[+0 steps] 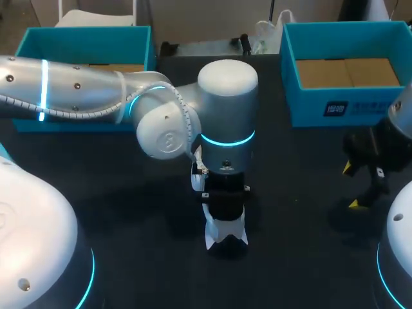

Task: Take the shoe out of the shoebox, open the shoe tongue, remove and reinsert the insole, then place the shoe into the shoebox

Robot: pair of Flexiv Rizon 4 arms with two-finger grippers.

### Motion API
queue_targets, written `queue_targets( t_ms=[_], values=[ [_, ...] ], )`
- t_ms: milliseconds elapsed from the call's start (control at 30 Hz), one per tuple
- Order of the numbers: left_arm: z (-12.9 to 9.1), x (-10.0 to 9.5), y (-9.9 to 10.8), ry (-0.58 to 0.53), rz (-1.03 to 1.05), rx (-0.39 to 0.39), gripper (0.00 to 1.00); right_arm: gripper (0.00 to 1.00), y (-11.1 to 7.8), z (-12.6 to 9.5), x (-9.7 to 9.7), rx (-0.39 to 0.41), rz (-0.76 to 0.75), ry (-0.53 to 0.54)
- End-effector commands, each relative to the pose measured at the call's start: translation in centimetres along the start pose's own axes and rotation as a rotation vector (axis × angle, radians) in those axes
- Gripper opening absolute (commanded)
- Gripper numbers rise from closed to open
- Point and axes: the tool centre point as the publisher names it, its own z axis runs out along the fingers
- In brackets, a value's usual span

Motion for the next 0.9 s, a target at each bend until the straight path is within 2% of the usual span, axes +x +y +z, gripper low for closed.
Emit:
queue_targets(
  t_ms=[33, 233, 433, 600, 733, 900],
  values=[
    [-1.4, 0.4, 0.0, -0.003, -0.008, -0.031, 0.00, 1.00, 0.0, 0.0, 0.1, 0.004, 0.001, -0.003],
    [-2.8, 0.7, 0.5, 0.013, -0.021, -0.074, 0.00, 1.00, 0.0, 0.0, 0.1, 0.004, 0.001, -0.003],
    [-1.2, 1.5, 1.5, 0.116, -0.039, -0.055, 0.00, 1.00, 0.0, 0.0, 0.1, 0.004, 0.001, -0.003],
    [0.3, 1.4, 1.7, 0.138, -0.037, -0.056, 0.00, 1.00, 0.0, 0.0, 0.1, 0.004, 0.001, -0.003],
    [0.5, 1.3, 1.9, 0.139, -0.038, -0.051, 0.00, 1.00, 0.0, 0.0, 0.1, 0.004, 0.001, -0.003],
    [-1.6, 1.9, 1.3, 0.074, -0.033, -0.077, 0.00, 1.00, 0.0, 0.0, 0.1, 0.004, 0.001, -0.003]
  ],
)
